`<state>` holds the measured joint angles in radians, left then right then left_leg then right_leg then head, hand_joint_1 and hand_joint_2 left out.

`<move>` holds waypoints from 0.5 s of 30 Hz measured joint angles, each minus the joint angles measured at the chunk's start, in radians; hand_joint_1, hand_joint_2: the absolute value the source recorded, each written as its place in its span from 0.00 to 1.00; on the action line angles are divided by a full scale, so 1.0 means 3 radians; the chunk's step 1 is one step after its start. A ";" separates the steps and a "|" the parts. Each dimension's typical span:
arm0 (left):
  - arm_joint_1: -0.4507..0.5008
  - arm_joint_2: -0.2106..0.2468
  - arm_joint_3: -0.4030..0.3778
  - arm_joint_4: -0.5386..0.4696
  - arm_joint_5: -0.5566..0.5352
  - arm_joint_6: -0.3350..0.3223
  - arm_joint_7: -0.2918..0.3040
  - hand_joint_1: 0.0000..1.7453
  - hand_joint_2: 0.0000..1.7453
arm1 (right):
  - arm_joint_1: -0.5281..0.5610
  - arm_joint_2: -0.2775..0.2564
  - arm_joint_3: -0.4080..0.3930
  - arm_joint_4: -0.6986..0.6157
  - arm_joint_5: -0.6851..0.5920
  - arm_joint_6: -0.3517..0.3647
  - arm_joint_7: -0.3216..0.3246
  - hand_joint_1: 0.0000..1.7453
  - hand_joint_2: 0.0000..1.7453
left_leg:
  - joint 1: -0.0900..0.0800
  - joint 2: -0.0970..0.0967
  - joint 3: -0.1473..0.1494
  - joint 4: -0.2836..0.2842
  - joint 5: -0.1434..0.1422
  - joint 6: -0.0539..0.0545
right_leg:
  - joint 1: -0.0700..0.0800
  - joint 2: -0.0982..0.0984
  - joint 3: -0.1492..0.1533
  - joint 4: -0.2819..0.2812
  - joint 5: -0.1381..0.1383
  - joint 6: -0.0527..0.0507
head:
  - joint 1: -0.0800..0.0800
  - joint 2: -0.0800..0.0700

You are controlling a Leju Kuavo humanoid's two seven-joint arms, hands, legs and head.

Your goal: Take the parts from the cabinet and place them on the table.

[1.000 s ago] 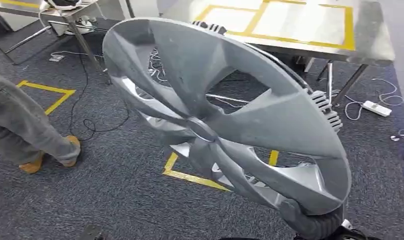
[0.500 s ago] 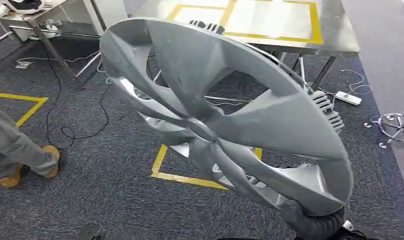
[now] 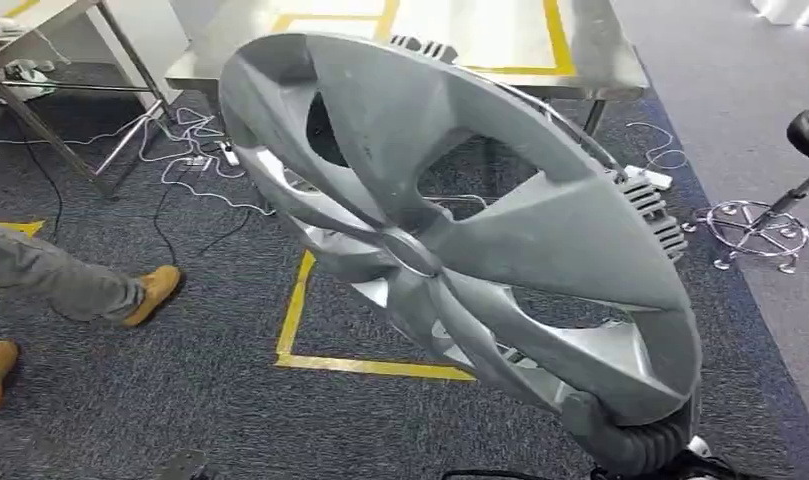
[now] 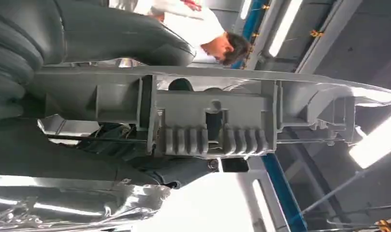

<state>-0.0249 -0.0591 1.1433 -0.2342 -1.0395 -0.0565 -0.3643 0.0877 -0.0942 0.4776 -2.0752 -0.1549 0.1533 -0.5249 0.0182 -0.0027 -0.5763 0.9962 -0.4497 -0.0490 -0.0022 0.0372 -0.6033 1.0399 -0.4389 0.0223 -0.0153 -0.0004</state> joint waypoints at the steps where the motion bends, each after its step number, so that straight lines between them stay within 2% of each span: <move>1: -0.0003 0.0000 0.0000 0.0000 -0.0001 0.0000 0.0000 0.00 0.00 | 0.0001 0.0000 -0.0001 0.0000 0.0003 -0.0001 0.0000 1.00 1.00 | -0.0004 0.0000 -0.0012 0.0023 0.0002 0.0025 | 0.0000 0.0001 -0.0004 -0.0021 0.0011 0.0017 | 0.0011 0.0000; 2: -0.0002 0.0000 0.0000 0.0000 -0.0001 0.0000 0.0000 0.00 0.00 | 0.0005 0.0000 0.0000 0.0000 0.0003 -0.0001 0.0000 1.00 1.00 | -0.0012 0.0001 -0.0015 0.0023 -0.0001 0.0047 | -0.0007 0.0002 0.0000 -0.0037 0.0017 0.0032 | -0.0001 0.0000; 3: -0.0001 0.0000 0.0000 0.0000 0.0000 0.0000 0.0000 0.00 0.00 | 0.0008 0.0000 0.0000 0.0001 0.0003 -0.0001 0.0000 1.00 1.00 | -0.0018 0.0002 -0.0017 0.0023 0.0003 0.0071 | -0.0013 0.0002 0.0006 -0.0051 0.0024 0.0053 | 0.0010 0.0000; 4: -0.0004 -0.0003 0.0000 0.0000 -0.0001 0.0000 0.0000 0.00 0.00 | 0.0005 0.0000 0.0000 0.0000 0.0003 -0.0001 0.0000 1.00 1.00 | 0.0006 0.0006 -0.0009 0.0006 0.0019 0.0097 | -0.0016 0.0000 -0.0003 -0.0044 0.0009 0.0068 | 0.0000 0.0000; 5: -0.0007 -0.0001 0.0000 0.0000 -0.0003 0.0000 0.0000 0.00 0.00 | 0.0002 0.0000 0.0004 0.0000 0.0004 -0.0003 0.0000 1.00 1.00 | 0.0006 0.0007 -0.0003 0.0006 0.0014 0.0115 | -0.0015 -0.0039 -0.0032 0.0028 -0.0045 0.0087 | 0.0017 0.0000; 6: -0.0009 0.0001 0.0001 -0.0001 -0.0004 0.0000 -0.0001 0.00 0.00 | -0.0003 0.0000 0.0006 0.0000 0.0006 -0.0011 0.0000 1.00 1.00 | 0.0005 0.0007 -0.0001 0.0006 0.0009 0.0134 | -0.0016 -0.0060 -0.0110 0.0206 -0.0153 0.0100 | 0.0044 0.0000; 8: -0.0006 0.0003 0.0003 0.0000 -0.0008 0.0000 -0.0001 0.00 0.00 | 0.0000 0.0000 0.0010 0.0000 0.0009 -0.0020 0.0000 1.00 1.00 | -0.0003 0.0010 0.0001 0.0006 0.0002 0.0147 | -0.0021 -0.0077 -0.0377 0.0747 -0.0381 0.0114 | 0.0045 0.0000; 9: -0.0005 0.0004 0.0004 0.0000 -0.0020 0.0000 -0.0001 0.00 0.00 | 0.0003 -0.0001 0.0011 0.0001 0.0014 -0.0023 0.0000 1.00 1.00 | -0.0006 0.0014 0.0004 0.0006 -0.0002 0.0151 | -0.0021 -0.0081 -0.0482 0.0944 -0.0431 0.0116 | 0.0043 0.0000; 10: -0.0005 0.0003 0.0005 0.0000 -0.0025 0.0000 -0.0003 0.00 0.00 | 0.0007 -0.0001 0.0013 0.0001 0.0022 -0.0031 0.0000 1.00 1.00 | -0.0007 0.0014 0.0010 0.0006 -0.0006 0.0153 | -0.0021 -0.0084 -0.0524 0.0998 -0.0408 0.0117 | 0.0043 0.0000; 11: -0.0004 0.0003 0.0005 0.0000 -0.0028 -0.0001 -0.0003 0.00 0.00 | 0.0008 -0.0001 0.0013 0.0001 0.0036 -0.0041 0.0000 1.00 1.00 | -0.0007 0.0014 0.0023 0.0007 -0.0014 0.0148 | -0.0021 -0.0085 -0.0476 0.0883 -0.0300 0.0110 | 0.0045 0.0000; 12: -0.0005 0.0001 0.0005 0.0000 -0.0030 -0.0003 -0.0003 0.00 0.00 | 0.0007 -0.0001 0.0013 0.0000 0.0046 -0.0052 0.0000 1.00 1.00 | -0.0006 0.0014 0.0040 0.0007 -0.0024 0.0142 | -0.0021 -0.0088 -0.0367 0.0653 -0.0158 0.0100 | 0.0043 0.0000; 13: -0.0005 -0.0001 0.0005 0.0000 -0.0034 -0.0003 -0.0003 0.00 0.00 | 0.0007 -0.0001 0.0013 0.0000 0.0047 -0.0059 0.0000 1.00 1.00 | -0.0004 0.0014 0.0062 0.0007 -0.0038 0.0132 | -0.0022 -0.0098 -0.0210 0.0337 -0.0003 0.0092 | 0.0045 0.0000; 14: -0.0003 -0.0001 0.0005 0.0000 -0.0039 -0.0003 -0.0004 0.00 0.00 | 0.0006 -0.0001 0.0013 0.0000 0.0046 -0.0069 -0.0001 1.00 1.00 | -0.0007 0.0014 0.0079 0.0007 -0.0052 0.0114 | -0.0022 -0.0129 -0.0074 0.0075 0.0088 0.0085 | 0.0046 0.0000; 15: -0.0004 0.0000 0.0006 0.0000 -0.0046 -0.0003 -0.0010 0.00 0.00 | 0.0002 -0.0001 0.0014 0.0000 0.0046 -0.0075 -0.0001 1.00 1.00 | -0.0034 0.0013 0.0076 0.0019 -0.0069 0.0089 | -0.0007 -0.0139 -0.0018 -0.0005 0.0021 0.0079 | 0.0048 0.0000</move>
<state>-0.0262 -0.0591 1.1452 -0.2342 -1.0532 -0.0572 -0.3673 0.0881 -0.0946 0.4818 -2.0752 -0.1411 0.1309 -0.5253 0.0080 0.0012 -0.5536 1.0018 -0.4703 -0.0223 -0.0044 -0.0044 -0.6087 1.0383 -0.4327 0.0459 -0.0008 -0.0004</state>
